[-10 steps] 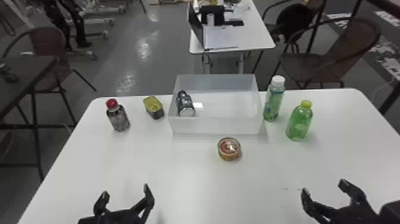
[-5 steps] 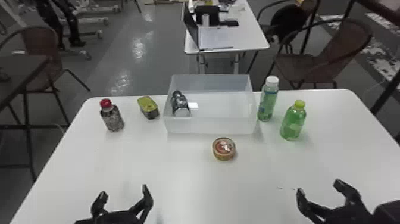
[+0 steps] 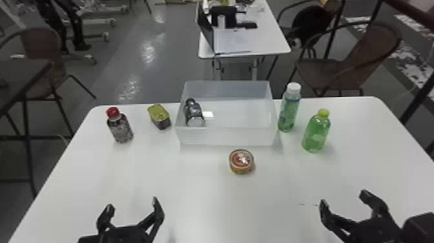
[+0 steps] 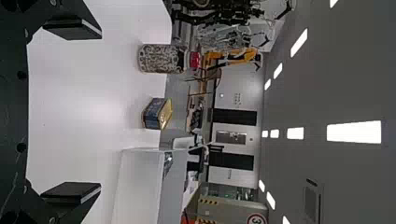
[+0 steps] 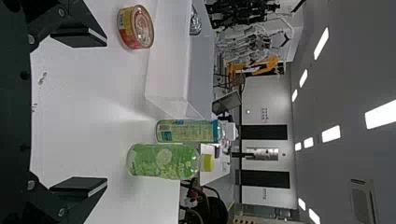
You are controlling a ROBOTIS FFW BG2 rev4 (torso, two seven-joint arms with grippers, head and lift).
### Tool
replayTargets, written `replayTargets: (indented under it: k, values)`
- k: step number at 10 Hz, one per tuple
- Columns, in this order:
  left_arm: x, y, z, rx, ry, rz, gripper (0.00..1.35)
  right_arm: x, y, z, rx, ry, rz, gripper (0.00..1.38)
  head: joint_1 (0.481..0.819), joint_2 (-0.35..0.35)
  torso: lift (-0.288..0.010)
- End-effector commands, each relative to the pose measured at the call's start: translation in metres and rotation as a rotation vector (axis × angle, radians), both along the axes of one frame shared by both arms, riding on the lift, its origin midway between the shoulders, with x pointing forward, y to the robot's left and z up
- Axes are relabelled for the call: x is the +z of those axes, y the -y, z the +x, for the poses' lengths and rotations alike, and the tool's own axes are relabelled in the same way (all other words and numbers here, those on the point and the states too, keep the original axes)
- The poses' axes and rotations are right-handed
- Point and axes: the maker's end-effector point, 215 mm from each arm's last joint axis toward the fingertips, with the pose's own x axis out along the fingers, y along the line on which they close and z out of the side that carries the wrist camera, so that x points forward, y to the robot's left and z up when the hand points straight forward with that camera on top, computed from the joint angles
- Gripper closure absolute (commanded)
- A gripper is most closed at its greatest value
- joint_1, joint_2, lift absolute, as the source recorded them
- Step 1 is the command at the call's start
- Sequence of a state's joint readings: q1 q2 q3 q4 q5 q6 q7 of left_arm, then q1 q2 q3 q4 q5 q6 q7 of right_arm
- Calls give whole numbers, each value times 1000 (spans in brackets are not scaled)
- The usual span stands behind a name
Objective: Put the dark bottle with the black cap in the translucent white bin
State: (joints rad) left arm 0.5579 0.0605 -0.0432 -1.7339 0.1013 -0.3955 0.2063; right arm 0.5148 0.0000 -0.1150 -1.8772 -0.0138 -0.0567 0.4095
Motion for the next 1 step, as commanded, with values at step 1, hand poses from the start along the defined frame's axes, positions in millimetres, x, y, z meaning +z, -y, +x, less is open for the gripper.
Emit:
replayTargets:
  k: [1]
  values:
    - [0, 0, 0, -3, 1, 1, 151, 2, 0, 2, -1, 5, 2, 228, 695, 85, -92]
